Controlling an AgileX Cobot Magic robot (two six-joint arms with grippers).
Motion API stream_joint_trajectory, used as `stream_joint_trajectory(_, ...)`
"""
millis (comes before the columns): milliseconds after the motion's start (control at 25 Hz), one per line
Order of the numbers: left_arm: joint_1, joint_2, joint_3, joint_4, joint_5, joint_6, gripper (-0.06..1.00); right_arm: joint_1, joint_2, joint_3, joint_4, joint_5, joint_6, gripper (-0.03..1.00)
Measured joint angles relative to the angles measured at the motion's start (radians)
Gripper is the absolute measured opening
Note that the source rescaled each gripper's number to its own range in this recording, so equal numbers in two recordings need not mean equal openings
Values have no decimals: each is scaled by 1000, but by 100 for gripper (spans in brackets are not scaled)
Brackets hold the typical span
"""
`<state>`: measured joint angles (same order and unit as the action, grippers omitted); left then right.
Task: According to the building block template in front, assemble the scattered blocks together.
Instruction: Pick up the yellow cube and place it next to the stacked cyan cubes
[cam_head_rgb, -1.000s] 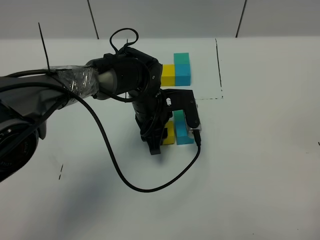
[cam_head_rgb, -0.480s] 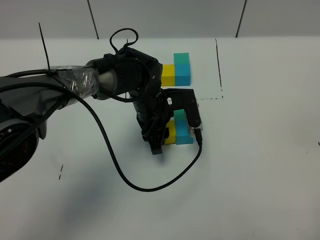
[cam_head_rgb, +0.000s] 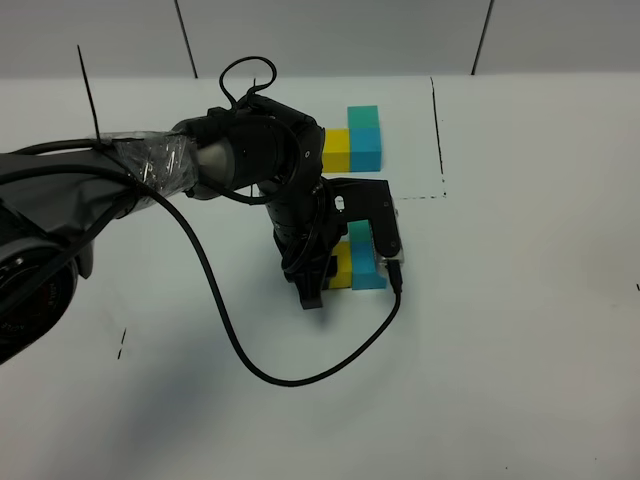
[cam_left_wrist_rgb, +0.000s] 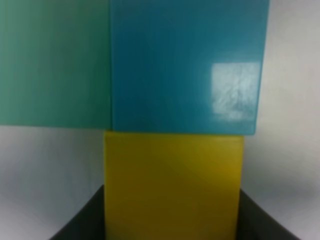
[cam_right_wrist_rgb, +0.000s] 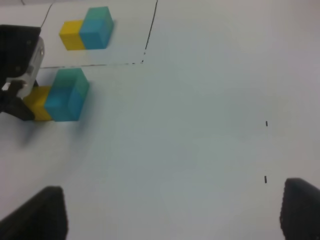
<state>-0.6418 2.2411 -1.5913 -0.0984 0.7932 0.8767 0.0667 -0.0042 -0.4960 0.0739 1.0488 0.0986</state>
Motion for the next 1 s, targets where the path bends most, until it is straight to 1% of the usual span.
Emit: stream_joint_trajectory(1000, 0, 1, 0, 0, 0, 8, 0, 0, 0, 0, 0, 0, 0, 73)
